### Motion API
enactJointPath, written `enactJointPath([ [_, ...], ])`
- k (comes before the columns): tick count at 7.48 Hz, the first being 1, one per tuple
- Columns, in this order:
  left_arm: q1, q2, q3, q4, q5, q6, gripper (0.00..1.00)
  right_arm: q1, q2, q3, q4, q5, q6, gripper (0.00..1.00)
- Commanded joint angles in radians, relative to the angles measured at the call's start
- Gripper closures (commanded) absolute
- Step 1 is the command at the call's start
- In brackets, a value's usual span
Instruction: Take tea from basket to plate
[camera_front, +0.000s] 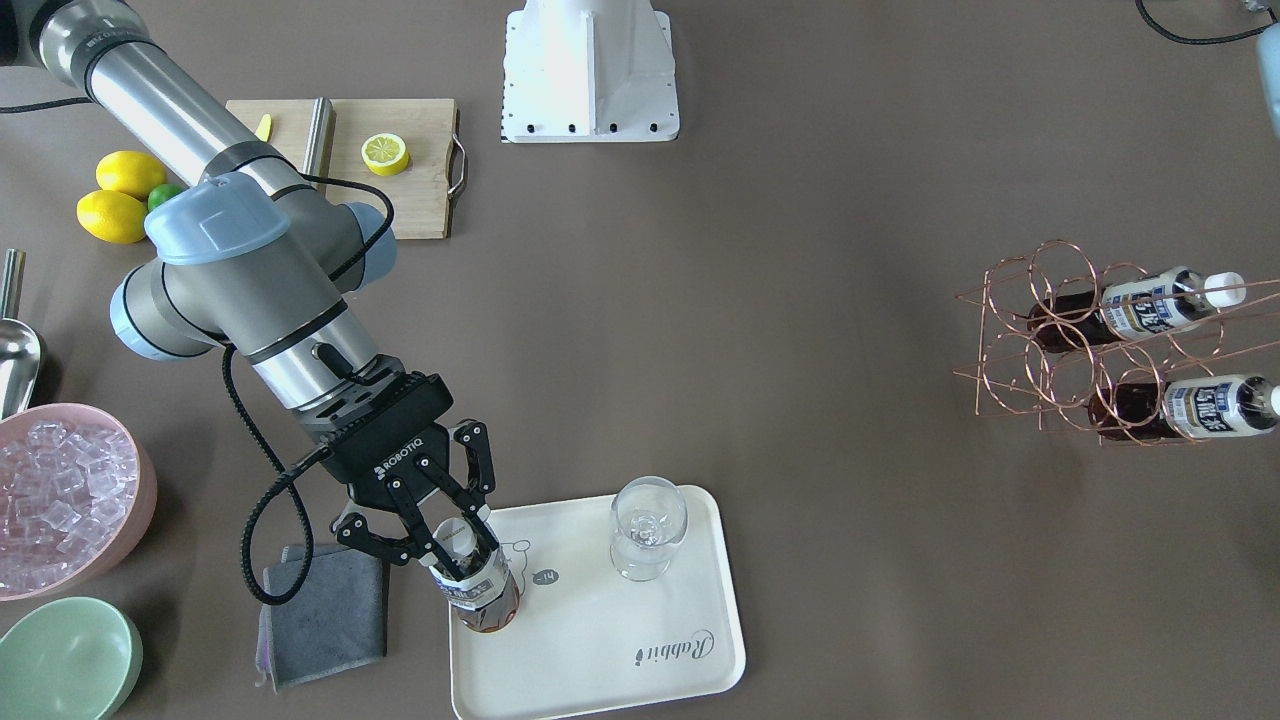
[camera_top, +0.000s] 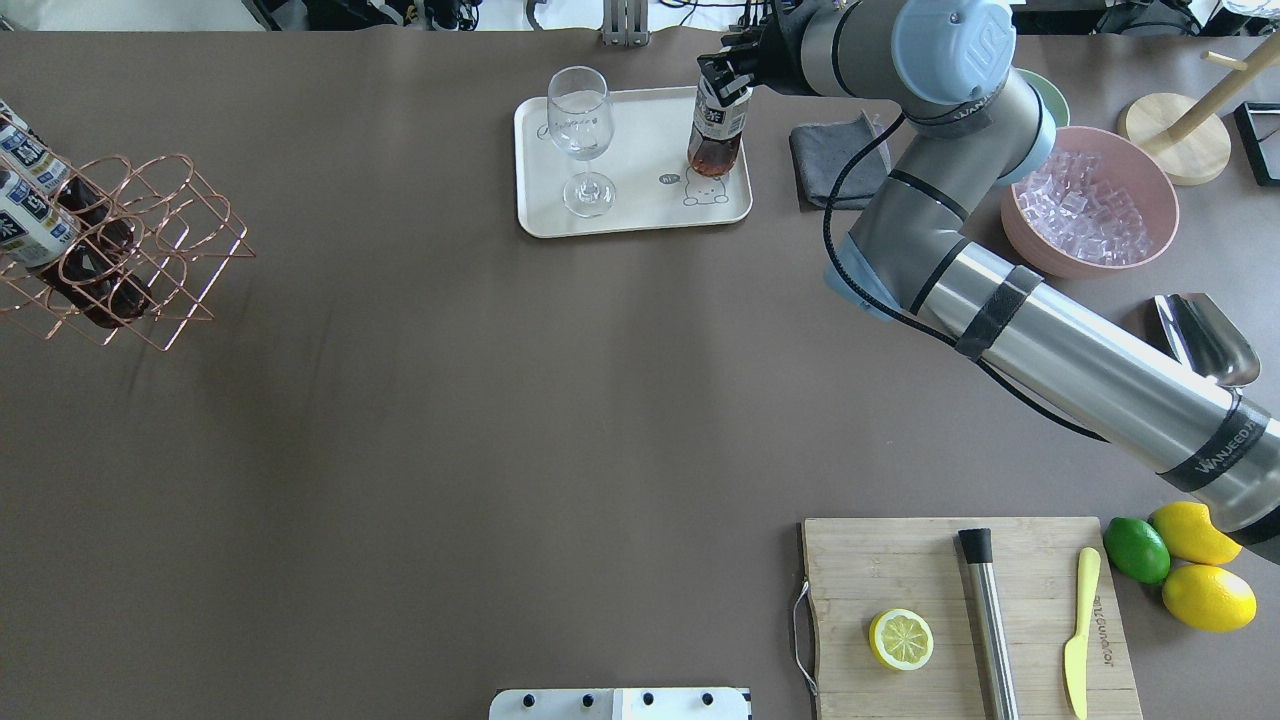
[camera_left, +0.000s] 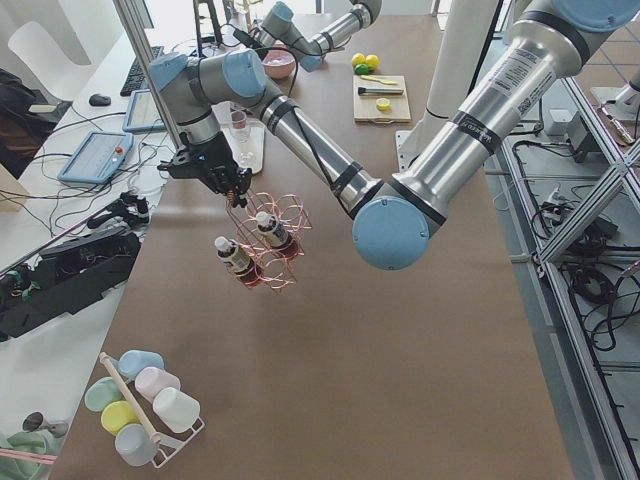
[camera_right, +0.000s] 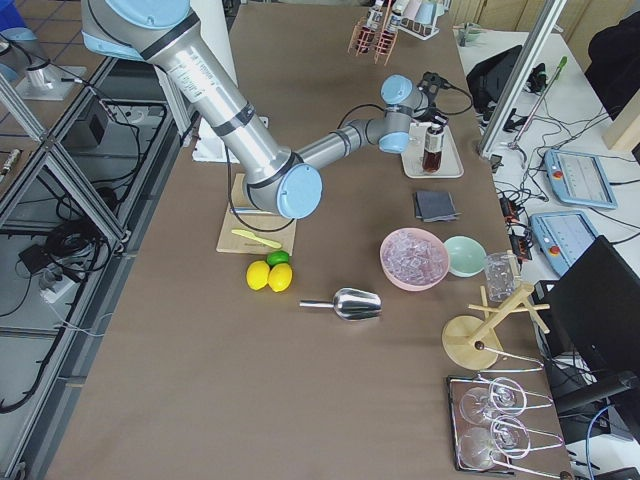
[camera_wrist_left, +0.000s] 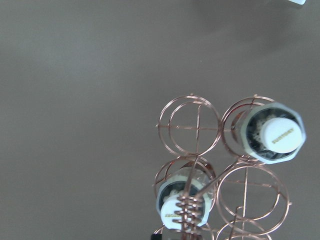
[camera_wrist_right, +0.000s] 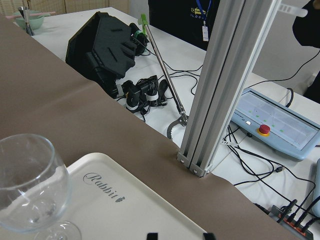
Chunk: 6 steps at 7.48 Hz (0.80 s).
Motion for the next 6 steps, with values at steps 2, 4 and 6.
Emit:
enactJointPath([
  [2, -0.029, -0.019, 0.129, -0.094, 0.053, -0.002, 1.00, -0.009, 0.006, -0.003, 0.000, 0.010, 0.059, 1.00],
  [4, -0.090, -0.017, 0.190, -0.206, 0.053, -0.112, 1.00, -0.014, 0.004, -0.001, -0.001, 0.010, 0.061, 0.73],
  [6, -0.092, -0.017, 0.253, -0.311, 0.055, -0.199, 1.00, -0.018, 0.006, -0.001, 0.000, 0.010, 0.062, 0.00],
])
